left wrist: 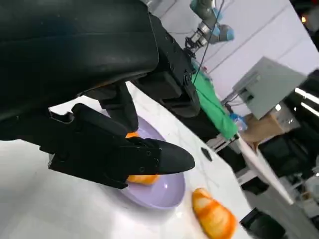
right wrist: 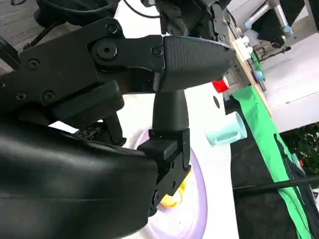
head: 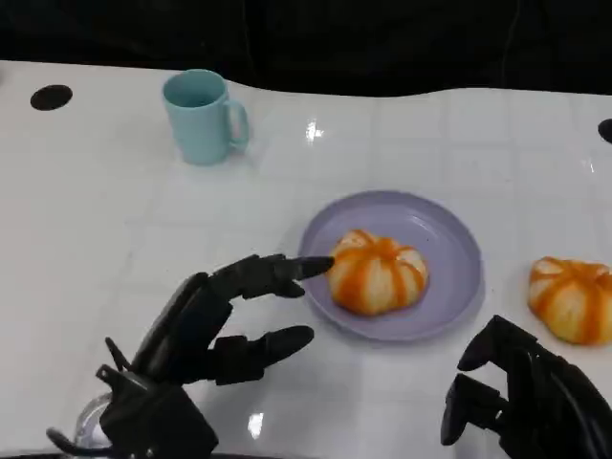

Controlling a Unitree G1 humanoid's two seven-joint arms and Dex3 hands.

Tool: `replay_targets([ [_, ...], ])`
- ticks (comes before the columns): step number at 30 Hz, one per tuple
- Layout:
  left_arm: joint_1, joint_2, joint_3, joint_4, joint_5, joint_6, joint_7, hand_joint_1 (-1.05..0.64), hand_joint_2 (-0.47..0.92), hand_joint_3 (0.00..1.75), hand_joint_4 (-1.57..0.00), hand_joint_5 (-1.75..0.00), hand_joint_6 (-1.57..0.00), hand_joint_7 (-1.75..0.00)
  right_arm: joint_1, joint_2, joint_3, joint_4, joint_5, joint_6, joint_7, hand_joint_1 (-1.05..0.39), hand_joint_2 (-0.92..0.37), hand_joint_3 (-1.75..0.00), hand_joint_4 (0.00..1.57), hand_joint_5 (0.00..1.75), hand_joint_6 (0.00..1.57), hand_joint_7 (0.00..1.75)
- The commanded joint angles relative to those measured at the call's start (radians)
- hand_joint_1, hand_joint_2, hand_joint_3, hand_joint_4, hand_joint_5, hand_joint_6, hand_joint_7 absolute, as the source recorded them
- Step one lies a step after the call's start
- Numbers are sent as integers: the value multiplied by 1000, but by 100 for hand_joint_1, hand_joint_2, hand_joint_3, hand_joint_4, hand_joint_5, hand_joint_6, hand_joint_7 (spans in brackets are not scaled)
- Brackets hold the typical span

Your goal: Grasp the bread from the table and place it into the plate.

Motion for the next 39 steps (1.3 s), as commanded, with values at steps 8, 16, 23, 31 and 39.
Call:
replay_targets([
  [8, 152, -50, 57, -145, -309, 120, -177, -57, 92, 31, -51, -175, -56, -122, 6, -2, -10, -30, 25, 22, -9, -52, -92, -51, 77, 175, 47, 175],
  [16, 237, -107, 91, -210, -444, 197, -269, -61, 92, 35, -53, -175, -48, -143, 9, -5, -8, -40, 22, 29, -15, -52, -92, -52, 77, 175, 47, 175],
  [23, 286, -141, 123, -237, -532, 256, -350, -58, 92, 33, -52, -175, -48, -139, 11, -7, -12, -47, 31, 43, -14, -53, -92, -51, 76, 175, 47, 175],
  [31, 313, -164, 162, -258, -568, 307, -391, -54, 92, 34, -52, -175, -49, -139, 9, -12, -10, -44, 22, 36, -13, -54, -92, -49, 78, 175, 49, 175],
  [39, 364, -168, 193, -329, -681, 461, -450, -56, 92, 30, -58, -175, -53, -138, 12, -8, -15, -48, 35, 42, -14, -53, -92, -50, 79, 175, 49, 173],
])
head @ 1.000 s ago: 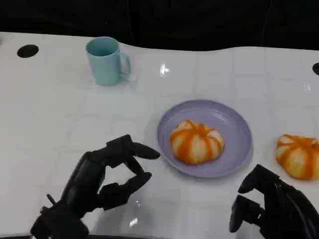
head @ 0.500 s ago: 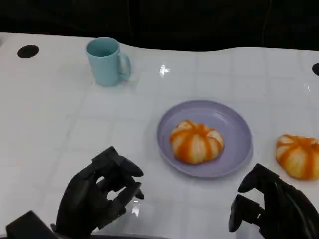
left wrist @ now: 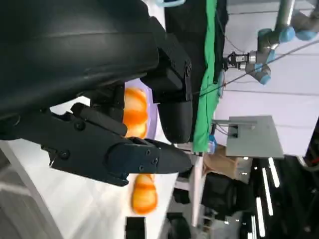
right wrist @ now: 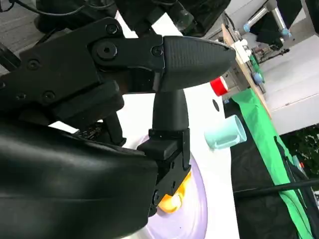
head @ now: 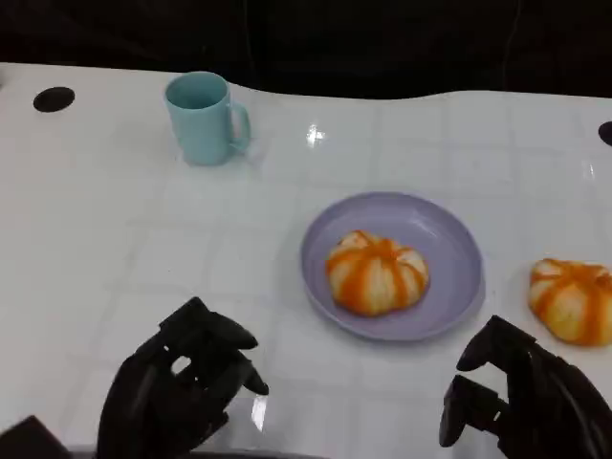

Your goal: Grasp the bread from the table and place it into the plate.

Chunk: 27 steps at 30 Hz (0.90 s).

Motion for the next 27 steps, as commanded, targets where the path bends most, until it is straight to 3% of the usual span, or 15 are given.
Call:
replay_targets([
  [1, 39, 6, 27, -52, -63, 90, -32, -56, 92, 29, -58, -175, -53, -138, 5, -8, -14, -13, 15, 0, -4, -53, -92, -50, 79, 175, 49, 173],
  [7, 46, -12, 55, -78, -113, 176, -42, -58, 92, 25, -63, -175, -57, -136, 6, -10, -14, -10, 15, -8, 3, -54, -92, -50, 79, 175, 50, 174],
  [27, 40, -62, 96, -59, -110, 185, -80, -55, 92, 25, -65, -173, -58, -133, 1, -17, -26, -6, 28, 6, 0, -53, -92, -48, 76, 175, 46, 174],
])
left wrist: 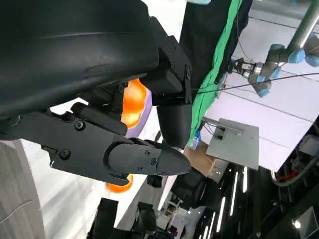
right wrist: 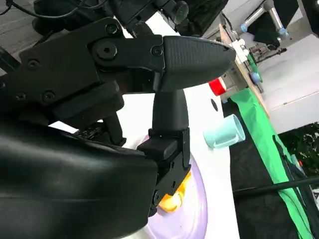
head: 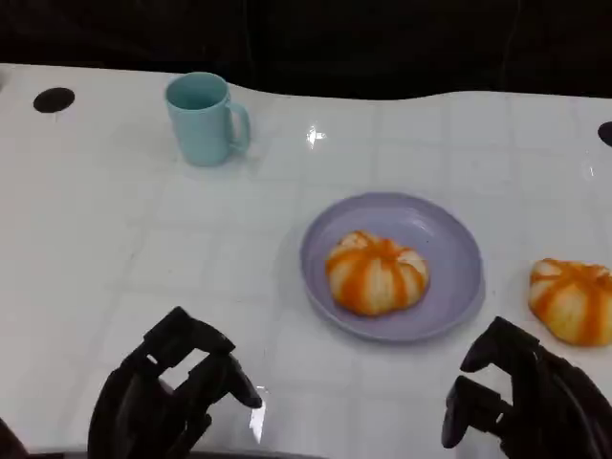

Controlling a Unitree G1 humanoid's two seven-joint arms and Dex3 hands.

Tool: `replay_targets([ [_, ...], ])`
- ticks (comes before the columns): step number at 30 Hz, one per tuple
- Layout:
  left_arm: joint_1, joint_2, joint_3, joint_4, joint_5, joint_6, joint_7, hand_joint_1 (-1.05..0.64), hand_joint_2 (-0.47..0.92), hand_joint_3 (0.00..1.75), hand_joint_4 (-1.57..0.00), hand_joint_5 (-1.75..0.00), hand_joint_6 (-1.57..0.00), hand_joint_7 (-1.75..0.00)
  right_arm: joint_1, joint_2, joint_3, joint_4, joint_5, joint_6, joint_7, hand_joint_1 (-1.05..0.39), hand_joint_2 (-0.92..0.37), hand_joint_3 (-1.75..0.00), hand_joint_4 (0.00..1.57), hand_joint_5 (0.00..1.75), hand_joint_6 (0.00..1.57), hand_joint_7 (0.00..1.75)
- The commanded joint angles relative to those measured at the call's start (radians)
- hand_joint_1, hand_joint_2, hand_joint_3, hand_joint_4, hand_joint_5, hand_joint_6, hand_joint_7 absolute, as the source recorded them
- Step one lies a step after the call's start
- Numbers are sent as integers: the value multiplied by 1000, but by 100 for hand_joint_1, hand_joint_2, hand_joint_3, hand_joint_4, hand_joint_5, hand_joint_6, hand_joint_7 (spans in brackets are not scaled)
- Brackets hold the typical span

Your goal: Grasp the bread from the table and place it into the plate.

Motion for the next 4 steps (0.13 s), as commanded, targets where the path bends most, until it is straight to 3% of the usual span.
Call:
replay_targets([
  [1, -2, -5, 15, 16, 0, -3, -18, -55, 92, 24, -65, -172, -59, -132, -7, -14, -17, 0, 11, 1, 1, -53, -92, -48, 76, 175, 46, 174],
  [4, -8, -10, 20, 22, 2, -5, -22, -55, 92, 23, -66, -172, -60, -131, -13, -16, -20, 5, 12, 6, 3, -53, -92, -48, 76, 175, 46, 174],
])
